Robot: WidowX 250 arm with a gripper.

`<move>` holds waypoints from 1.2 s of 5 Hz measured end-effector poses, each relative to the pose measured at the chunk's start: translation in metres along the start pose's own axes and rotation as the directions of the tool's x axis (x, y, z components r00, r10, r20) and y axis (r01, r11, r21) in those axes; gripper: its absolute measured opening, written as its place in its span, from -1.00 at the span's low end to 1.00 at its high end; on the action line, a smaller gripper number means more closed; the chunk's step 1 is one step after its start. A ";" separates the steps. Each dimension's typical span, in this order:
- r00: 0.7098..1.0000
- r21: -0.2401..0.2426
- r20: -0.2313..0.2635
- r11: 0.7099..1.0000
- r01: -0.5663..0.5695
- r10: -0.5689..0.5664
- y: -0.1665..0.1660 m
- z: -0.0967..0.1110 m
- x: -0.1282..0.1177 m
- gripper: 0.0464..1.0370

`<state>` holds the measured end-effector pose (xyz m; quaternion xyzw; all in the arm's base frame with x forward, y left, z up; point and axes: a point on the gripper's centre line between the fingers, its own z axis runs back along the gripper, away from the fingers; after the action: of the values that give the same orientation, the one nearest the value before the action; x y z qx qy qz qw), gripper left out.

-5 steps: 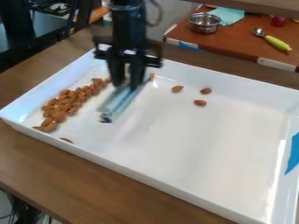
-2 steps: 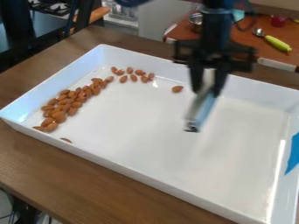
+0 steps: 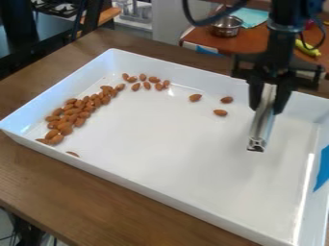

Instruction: Sweep into pile

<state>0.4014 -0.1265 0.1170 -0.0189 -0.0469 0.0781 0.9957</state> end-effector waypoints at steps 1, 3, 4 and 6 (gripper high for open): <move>1.000 0.030 0.006 0.999 -0.024 0.024 0.003 -0.012 0.005 -0.39; 0.999 0.050 0.038 0.998 -0.033 0.031 0.009 -0.024 0.010 -0.39; 0.999 0.057 0.025 0.998 -0.040 0.039 0.023 -0.027 0.012 -0.39; 0.997 0.070 -0.011 0.995 -0.073 0.074 0.078 -0.025 0.019 -0.39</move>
<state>0.4107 -0.0475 0.0902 0.0133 -0.0367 0.1161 0.9925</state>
